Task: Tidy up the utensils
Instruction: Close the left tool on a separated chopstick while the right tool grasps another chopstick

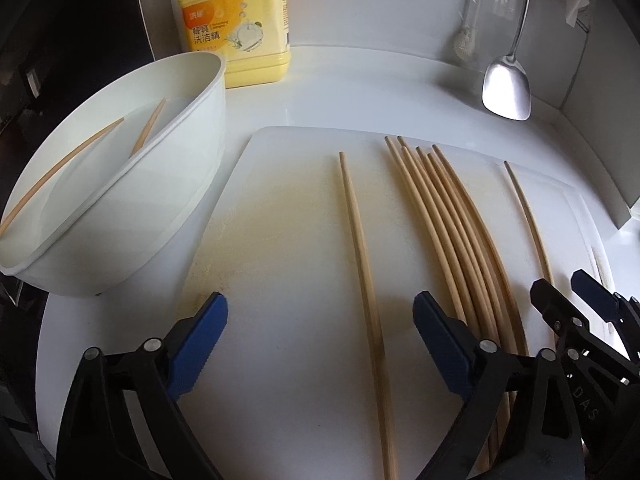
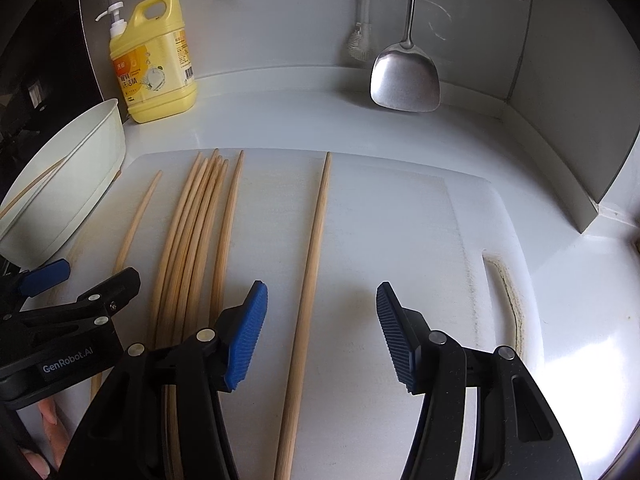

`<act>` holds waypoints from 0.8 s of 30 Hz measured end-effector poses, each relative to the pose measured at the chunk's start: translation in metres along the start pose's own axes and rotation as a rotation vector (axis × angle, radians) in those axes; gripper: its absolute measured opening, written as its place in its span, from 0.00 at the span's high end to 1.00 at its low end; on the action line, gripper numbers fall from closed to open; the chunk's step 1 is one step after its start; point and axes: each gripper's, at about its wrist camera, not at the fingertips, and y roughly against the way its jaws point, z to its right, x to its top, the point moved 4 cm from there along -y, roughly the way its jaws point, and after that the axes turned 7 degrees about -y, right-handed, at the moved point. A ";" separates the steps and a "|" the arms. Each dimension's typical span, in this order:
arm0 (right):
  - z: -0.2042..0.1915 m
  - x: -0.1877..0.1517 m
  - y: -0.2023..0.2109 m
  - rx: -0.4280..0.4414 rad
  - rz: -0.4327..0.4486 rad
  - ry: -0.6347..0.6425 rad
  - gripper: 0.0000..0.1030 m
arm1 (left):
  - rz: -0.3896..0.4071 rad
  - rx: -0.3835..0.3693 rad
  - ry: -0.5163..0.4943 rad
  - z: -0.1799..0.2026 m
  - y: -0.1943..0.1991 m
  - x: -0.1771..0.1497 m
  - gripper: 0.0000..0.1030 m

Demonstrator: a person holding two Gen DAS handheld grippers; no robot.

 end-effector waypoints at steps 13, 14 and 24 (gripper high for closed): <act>-0.009 -0.001 0.004 0.034 0.002 0.016 0.94 | 0.029 -0.047 -0.111 0.024 0.010 0.002 0.93; -0.007 -0.001 0.004 0.046 -0.003 0.000 0.94 | 0.023 -0.061 -0.098 0.022 0.010 0.003 0.93; -0.006 0.017 0.040 0.126 -0.002 -0.057 0.94 | -0.012 -0.138 -0.036 0.007 0.044 0.011 0.93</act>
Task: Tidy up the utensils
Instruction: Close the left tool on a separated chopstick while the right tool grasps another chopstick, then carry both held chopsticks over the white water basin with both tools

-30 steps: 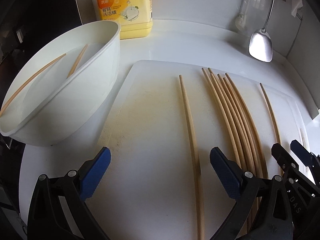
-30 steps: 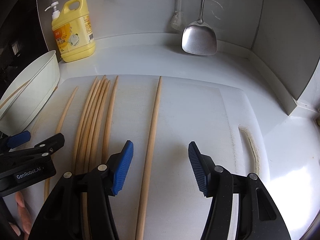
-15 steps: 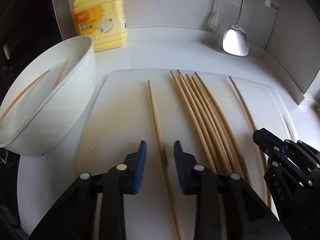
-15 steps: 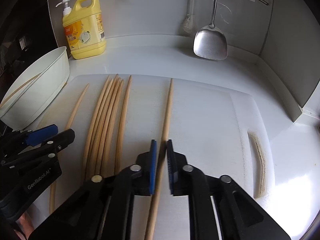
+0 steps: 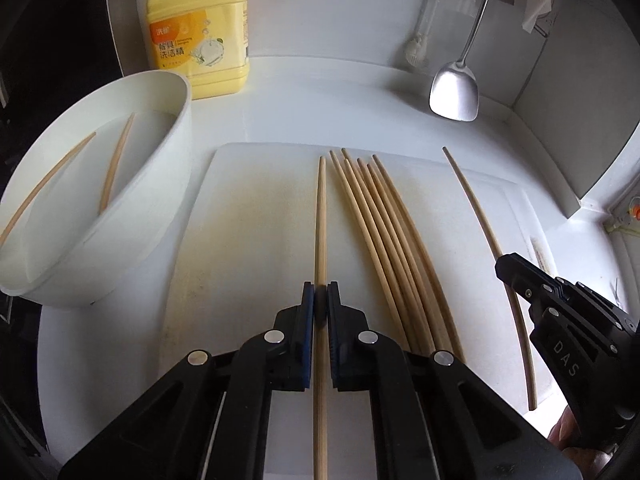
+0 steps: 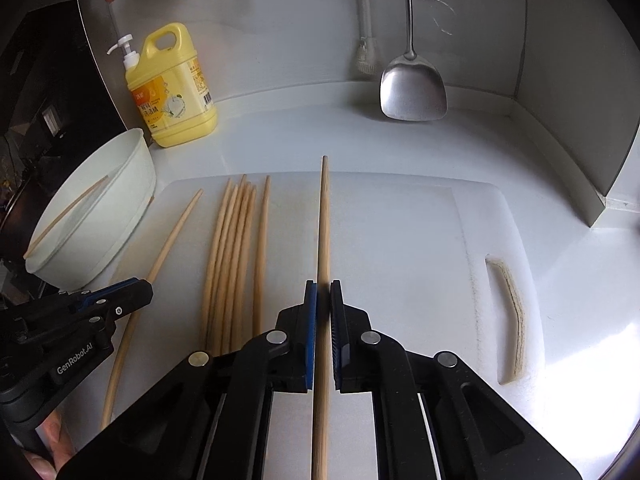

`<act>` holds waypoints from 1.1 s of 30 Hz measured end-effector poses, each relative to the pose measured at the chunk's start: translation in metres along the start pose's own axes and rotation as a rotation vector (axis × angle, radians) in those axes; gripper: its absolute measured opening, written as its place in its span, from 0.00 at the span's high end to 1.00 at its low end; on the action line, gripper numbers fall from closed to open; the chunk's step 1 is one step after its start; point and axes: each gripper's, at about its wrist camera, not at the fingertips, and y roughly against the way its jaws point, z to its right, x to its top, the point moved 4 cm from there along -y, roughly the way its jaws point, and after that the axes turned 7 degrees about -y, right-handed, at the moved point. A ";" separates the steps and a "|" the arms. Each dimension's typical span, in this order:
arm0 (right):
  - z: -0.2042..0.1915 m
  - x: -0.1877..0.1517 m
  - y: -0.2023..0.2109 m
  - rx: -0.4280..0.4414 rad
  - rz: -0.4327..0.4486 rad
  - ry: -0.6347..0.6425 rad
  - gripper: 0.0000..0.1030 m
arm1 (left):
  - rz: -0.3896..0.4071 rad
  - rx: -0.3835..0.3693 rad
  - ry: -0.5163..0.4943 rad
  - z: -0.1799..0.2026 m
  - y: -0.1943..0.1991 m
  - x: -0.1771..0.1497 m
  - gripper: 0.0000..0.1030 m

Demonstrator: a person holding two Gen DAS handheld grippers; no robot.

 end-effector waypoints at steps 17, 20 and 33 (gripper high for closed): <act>-0.175 0.068 0.033 0.201 0.048 0.152 0.94 | 0.128 0.141 0.125 -0.152 0.114 0.037 0.93; -0.211 0.074 0.013 0.208 0.029 0.122 0.94 | 0.103 0.149 0.127 -0.200 0.105 0.041 0.93; -0.312 0.064 -0.064 0.175 -0.084 0.138 0.94 | -0.062 0.058 0.107 -0.301 0.027 0.035 0.93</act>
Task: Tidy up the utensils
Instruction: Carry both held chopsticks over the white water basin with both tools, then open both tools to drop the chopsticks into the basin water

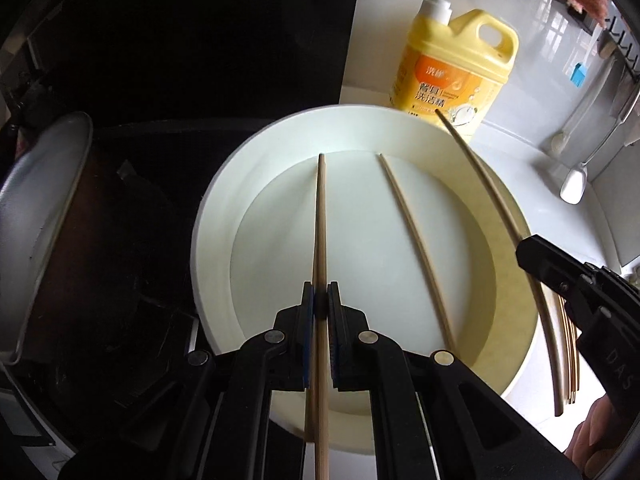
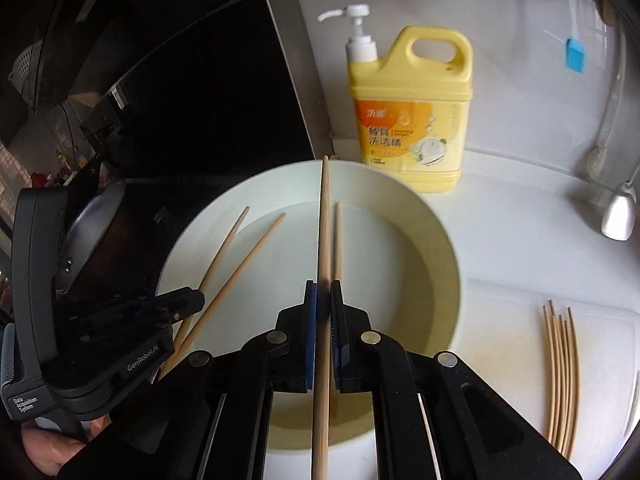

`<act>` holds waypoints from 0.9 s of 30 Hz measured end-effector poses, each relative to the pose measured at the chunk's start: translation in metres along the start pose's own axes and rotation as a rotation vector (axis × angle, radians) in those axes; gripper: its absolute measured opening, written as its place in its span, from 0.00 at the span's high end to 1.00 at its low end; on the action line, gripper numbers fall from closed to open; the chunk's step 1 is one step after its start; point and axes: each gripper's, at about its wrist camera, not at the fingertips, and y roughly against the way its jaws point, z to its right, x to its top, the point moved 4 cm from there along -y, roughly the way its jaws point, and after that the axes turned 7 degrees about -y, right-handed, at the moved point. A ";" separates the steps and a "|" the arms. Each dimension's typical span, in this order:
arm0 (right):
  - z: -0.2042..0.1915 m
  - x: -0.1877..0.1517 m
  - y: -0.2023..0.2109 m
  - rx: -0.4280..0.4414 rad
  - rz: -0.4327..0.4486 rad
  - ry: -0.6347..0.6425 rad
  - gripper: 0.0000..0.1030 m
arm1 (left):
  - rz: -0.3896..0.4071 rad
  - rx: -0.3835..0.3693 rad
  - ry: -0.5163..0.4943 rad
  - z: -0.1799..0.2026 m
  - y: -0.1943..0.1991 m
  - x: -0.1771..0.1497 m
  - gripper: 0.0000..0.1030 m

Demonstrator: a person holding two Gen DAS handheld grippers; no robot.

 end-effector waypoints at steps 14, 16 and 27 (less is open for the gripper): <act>0.006 0.002 -0.057 0.009 -0.100 -0.016 0.94 | -0.002 0.011 0.015 0.001 -0.039 0.024 0.93; 0.006 0.004 -0.060 0.013 -0.102 -0.023 0.94 | -0.009 0.012 0.017 0.002 -0.043 0.025 0.92; 0.008 0.004 -0.075 0.007 -0.121 -0.002 0.94 | -0.059 0.018 0.039 0.000 -0.066 0.025 0.92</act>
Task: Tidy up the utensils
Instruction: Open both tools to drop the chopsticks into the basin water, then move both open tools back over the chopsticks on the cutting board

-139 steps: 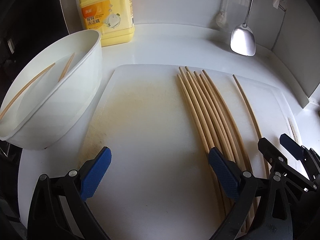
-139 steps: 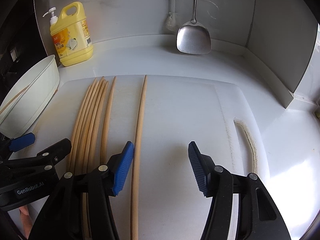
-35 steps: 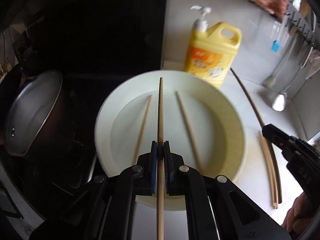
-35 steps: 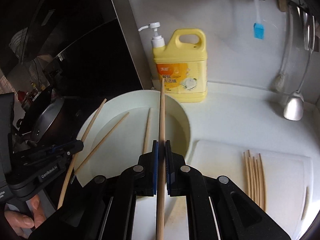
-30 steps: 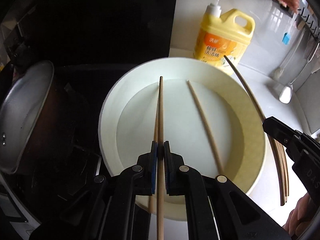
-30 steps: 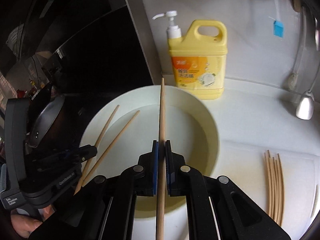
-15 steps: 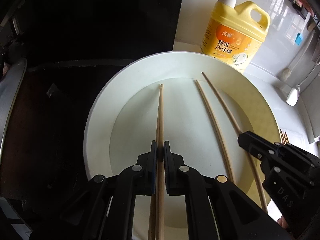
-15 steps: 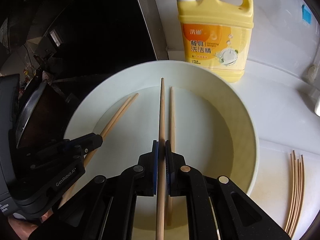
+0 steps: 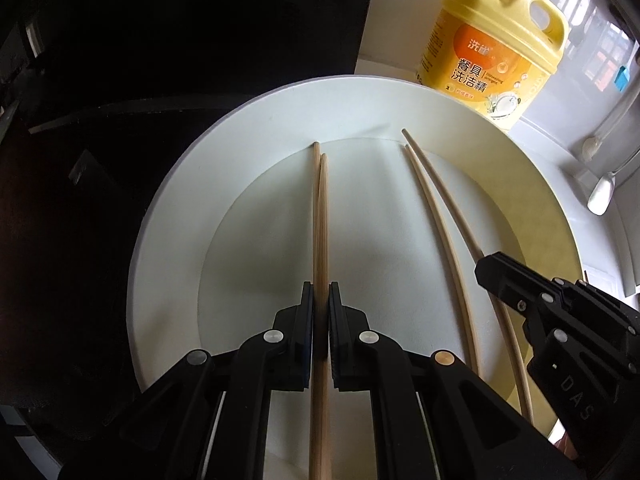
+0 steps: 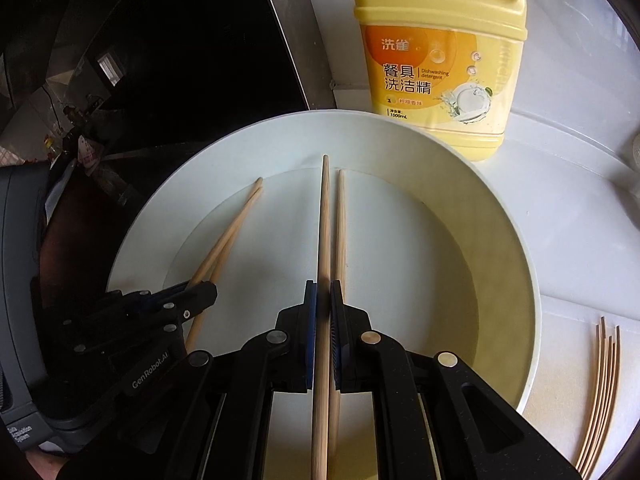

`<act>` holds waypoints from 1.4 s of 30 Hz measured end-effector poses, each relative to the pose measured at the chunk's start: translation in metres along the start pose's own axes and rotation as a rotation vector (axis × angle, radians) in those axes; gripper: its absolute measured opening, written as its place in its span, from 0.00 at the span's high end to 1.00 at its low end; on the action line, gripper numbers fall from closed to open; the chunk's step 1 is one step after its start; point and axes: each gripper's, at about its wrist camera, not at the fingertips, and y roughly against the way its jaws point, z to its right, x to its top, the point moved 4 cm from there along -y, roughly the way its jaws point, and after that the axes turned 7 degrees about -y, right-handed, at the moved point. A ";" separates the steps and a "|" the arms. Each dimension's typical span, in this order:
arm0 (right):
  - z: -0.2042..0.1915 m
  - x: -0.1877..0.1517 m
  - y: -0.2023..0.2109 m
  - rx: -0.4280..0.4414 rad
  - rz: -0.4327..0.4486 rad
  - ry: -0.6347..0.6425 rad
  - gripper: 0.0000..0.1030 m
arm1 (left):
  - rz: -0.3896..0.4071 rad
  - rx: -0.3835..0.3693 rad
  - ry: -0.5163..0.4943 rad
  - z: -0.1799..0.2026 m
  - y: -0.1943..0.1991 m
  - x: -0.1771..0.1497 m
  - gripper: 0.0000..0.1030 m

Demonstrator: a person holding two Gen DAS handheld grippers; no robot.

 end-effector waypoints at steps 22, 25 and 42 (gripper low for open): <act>0.008 -0.001 0.011 -0.040 0.034 -0.029 0.80 | 0.054 0.078 0.036 -0.015 0.031 -0.009 0.33; 0.008 -0.002 0.016 -0.045 0.046 -0.035 0.70 | 0.057 0.088 0.043 -0.016 0.037 -0.012 0.24; 0.005 -0.005 0.058 -0.107 0.101 -0.037 0.38 | 0.095 0.090 0.057 -0.022 0.068 -0.010 0.10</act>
